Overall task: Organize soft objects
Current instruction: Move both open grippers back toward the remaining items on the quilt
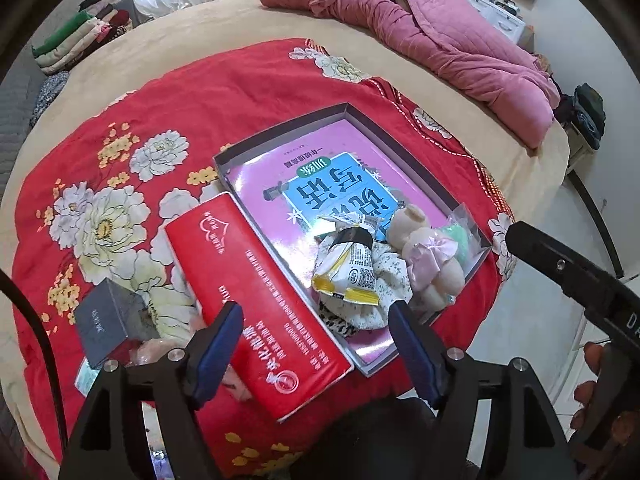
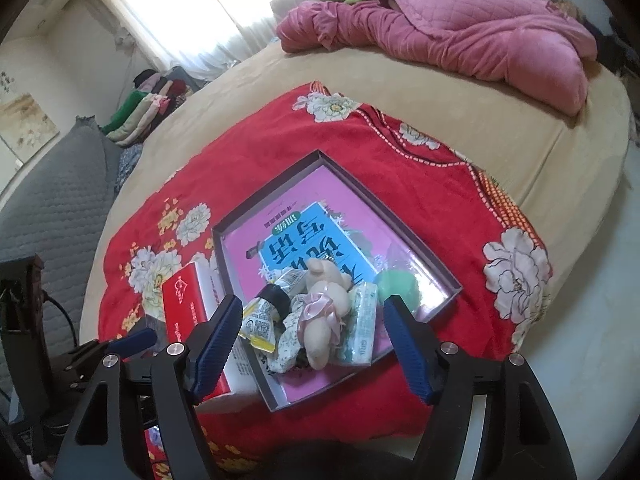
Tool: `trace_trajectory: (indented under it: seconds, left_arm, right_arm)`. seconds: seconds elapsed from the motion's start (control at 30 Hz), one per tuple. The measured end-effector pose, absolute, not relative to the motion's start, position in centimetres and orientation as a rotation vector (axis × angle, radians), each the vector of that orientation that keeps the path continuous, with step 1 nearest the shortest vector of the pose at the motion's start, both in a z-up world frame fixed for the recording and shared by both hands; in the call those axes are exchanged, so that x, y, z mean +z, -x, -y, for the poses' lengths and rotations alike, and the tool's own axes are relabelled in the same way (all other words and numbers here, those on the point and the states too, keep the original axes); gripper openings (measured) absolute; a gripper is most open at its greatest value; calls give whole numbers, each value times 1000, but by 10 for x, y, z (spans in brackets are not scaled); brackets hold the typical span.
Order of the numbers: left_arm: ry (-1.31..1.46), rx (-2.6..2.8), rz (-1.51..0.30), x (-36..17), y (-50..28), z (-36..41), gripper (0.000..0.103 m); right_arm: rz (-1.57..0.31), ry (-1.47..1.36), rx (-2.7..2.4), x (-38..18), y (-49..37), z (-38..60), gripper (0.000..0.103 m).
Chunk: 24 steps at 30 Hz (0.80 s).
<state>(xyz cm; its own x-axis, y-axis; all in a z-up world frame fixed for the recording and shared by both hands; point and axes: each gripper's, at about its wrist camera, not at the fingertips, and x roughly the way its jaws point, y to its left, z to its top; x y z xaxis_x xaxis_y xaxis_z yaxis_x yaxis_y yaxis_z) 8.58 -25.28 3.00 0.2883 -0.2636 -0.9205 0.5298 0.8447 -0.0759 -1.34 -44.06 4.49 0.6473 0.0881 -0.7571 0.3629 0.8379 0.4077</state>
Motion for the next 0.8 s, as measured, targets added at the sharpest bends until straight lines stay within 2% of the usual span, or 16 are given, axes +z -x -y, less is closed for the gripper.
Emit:
trace_trajectory:
  seconds: [0.17,0.8]
  left_arm:
    - [-261,-531,-1140,41,-77,243,75]
    - [-222,-463,-1076,74,-52,180,75]
  right_arm:
    - [-870,-466,-200,54,17,429,76]
    - [-800,-349,-177,91,34,395,77]
